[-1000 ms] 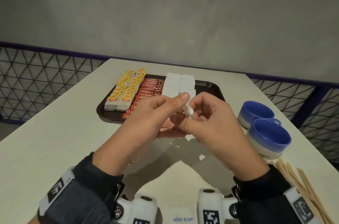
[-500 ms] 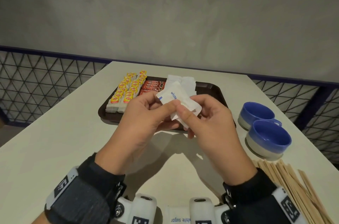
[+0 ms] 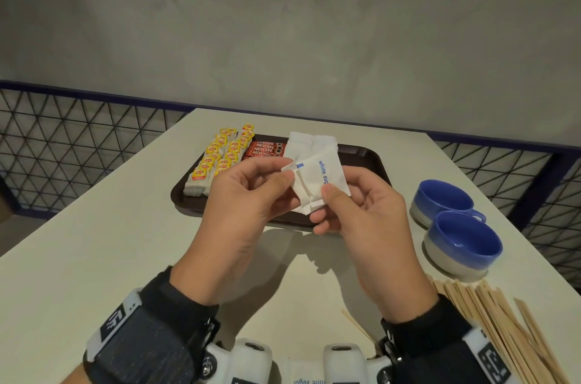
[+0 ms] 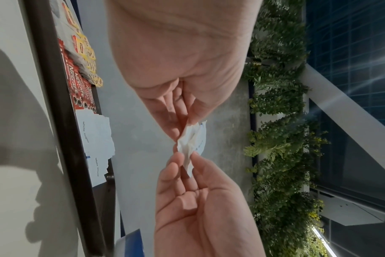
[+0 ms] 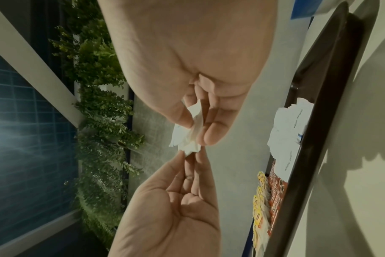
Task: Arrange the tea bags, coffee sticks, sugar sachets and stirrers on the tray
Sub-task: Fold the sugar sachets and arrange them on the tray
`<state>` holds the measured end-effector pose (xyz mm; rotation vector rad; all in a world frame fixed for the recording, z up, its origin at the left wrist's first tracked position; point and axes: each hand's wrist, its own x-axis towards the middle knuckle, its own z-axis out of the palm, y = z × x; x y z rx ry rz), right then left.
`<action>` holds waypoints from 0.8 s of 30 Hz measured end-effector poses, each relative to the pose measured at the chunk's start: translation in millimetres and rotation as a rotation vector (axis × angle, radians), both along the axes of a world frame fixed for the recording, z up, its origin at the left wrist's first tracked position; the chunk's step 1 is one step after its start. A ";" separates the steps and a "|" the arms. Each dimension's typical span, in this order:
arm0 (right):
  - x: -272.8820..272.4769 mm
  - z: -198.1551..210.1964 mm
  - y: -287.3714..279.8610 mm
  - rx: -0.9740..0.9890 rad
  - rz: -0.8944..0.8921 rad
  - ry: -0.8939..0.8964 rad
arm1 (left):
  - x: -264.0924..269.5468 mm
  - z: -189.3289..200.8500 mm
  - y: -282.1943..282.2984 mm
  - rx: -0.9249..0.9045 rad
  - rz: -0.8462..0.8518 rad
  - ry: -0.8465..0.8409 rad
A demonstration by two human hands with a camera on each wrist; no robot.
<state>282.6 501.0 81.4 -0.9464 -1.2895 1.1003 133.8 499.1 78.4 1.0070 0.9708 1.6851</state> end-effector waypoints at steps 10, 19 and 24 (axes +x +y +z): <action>0.7 1.1 0.2 0.018 -0.035 0.013 | 1.5 -3.8 -0.9 0.035 -0.012 0.133; 2.6 -6.7 2.7 0.021 -0.048 -0.061 | 1.4 -5.0 -0.4 0.018 -0.073 0.121; 1.5 -3.2 1.6 0.007 -0.054 -0.086 | -0.6 -3.0 -1.1 0.012 -0.073 0.151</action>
